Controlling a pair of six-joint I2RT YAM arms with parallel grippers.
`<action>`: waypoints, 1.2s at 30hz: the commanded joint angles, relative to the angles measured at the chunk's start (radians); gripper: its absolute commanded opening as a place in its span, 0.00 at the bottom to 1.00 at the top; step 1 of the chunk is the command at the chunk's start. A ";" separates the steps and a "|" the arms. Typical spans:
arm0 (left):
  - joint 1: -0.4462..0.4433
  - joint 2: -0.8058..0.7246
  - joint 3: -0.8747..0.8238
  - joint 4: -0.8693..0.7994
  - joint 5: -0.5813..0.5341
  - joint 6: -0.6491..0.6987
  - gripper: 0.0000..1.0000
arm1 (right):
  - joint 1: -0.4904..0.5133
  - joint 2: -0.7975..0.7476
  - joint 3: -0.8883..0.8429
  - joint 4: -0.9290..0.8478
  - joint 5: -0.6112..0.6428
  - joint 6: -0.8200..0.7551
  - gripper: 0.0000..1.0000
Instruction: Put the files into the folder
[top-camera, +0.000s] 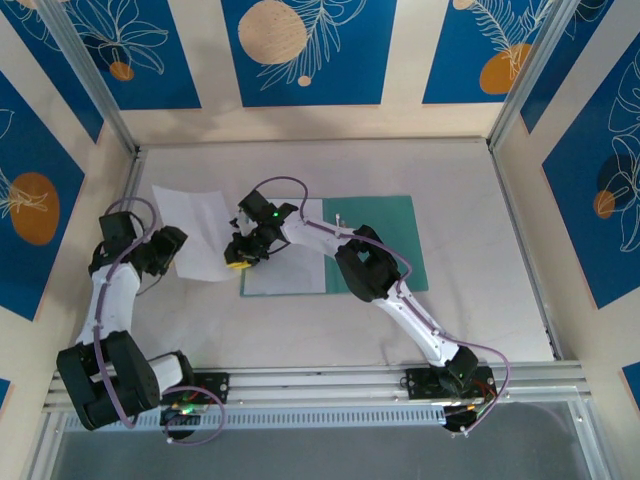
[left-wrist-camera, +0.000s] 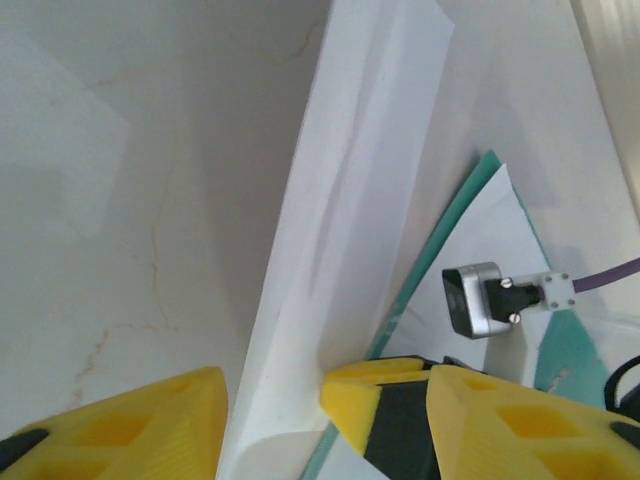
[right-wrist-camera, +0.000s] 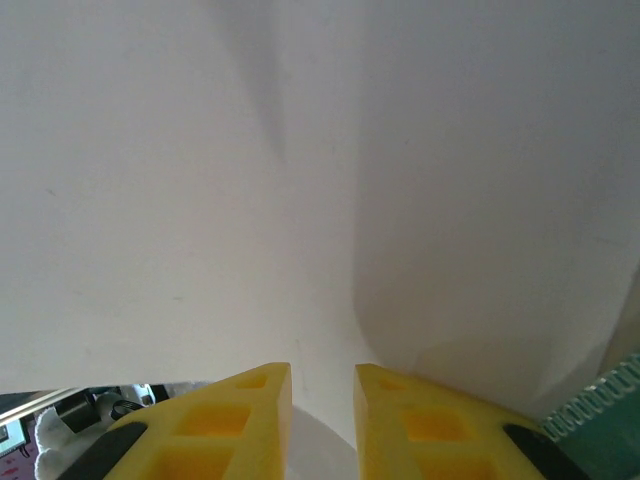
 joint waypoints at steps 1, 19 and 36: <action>-0.005 -0.004 0.034 -0.030 -0.041 0.078 0.49 | -0.013 -0.045 -0.024 -0.028 -0.007 0.003 0.26; -0.004 0.014 0.078 -0.005 -0.003 0.151 0.00 | -0.043 -0.106 -0.029 -0.019 -0.049 0.002 0.26; -0.118 0.090 0.618 -0.291 0.205 0.098 0.00 | -0.333 -0.705 -0.688 0.472 -0.427 0.285 0.45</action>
